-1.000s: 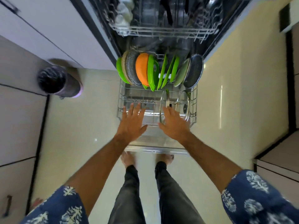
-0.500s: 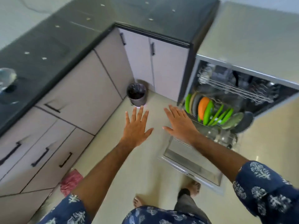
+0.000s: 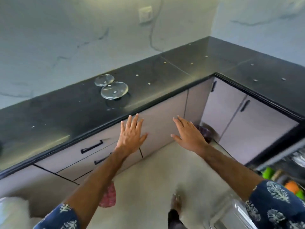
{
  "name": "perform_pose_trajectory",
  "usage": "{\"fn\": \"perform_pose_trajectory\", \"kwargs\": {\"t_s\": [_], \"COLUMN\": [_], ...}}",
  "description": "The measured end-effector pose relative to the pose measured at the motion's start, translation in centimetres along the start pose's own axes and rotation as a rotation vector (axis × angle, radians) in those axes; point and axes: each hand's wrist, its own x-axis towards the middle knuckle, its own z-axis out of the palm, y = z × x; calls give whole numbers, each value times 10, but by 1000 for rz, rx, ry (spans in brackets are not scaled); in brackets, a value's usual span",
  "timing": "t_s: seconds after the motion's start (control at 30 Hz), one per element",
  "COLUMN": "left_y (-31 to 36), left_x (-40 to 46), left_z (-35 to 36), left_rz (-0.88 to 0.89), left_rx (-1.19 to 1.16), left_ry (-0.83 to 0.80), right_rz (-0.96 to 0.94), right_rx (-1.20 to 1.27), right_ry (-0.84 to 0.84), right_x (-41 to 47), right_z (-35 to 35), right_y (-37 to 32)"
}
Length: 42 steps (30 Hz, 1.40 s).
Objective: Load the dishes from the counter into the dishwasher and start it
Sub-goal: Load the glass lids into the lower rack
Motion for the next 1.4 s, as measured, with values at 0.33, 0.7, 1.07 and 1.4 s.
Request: {"fn": "perform_pose_trajectory", "kwargs": {"t_s": [0.33, 0.7, 1.07, 1.4], "left_y": [-134, -241, -335, -303], "left_x": [97, 192, 308, 324], "left_z": [-5, 27, 52, 47], "left_rz": [-367, -649, -697, -469], "left_rx": [-374, -728, -1198, -1451], "left_ry": [96, 88, -123, -195], "right_rz": [-195, 58, 647, 717], "right_rx": [209, 601, 1363, 1525], "right_ry": [-122, -329, -421, -302], "right_x": [229, 408, 498, 431], "right_z": [10, 52, 111, 82], "right_y": [-35, -82, -115, -91]}}
